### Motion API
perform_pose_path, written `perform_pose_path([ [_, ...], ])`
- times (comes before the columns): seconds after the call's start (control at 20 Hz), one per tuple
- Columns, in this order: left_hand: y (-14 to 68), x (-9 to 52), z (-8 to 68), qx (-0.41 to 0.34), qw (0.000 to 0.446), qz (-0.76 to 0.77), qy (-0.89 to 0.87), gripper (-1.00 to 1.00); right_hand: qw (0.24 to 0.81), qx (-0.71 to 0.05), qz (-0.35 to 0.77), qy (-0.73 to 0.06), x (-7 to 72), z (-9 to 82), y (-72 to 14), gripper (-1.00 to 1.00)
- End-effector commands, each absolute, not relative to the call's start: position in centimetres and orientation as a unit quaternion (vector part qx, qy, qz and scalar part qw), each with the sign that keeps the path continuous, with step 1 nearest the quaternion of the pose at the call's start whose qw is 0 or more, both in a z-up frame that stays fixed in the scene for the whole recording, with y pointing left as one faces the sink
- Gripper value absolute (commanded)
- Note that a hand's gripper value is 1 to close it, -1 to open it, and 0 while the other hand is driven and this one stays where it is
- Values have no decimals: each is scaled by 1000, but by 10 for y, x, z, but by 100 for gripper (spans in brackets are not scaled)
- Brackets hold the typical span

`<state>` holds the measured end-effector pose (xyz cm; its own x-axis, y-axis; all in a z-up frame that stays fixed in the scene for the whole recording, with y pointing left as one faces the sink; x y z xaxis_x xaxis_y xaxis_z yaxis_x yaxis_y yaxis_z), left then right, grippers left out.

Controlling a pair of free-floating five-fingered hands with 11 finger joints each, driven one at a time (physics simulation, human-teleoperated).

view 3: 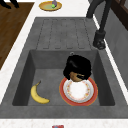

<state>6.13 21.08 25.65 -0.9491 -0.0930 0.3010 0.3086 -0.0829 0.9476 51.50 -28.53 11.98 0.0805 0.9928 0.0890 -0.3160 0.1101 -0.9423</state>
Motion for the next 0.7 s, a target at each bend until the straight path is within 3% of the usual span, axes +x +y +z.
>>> perform_pose_path([
  [0.0,211,61,257,-81,137,-731,-663,0,621,-404,524,-420,492,148,-303,100],
  [0.65,211,61,257,-81,137,-731,-663,0,623,-391,524,-429,396,212,-363,100],
])
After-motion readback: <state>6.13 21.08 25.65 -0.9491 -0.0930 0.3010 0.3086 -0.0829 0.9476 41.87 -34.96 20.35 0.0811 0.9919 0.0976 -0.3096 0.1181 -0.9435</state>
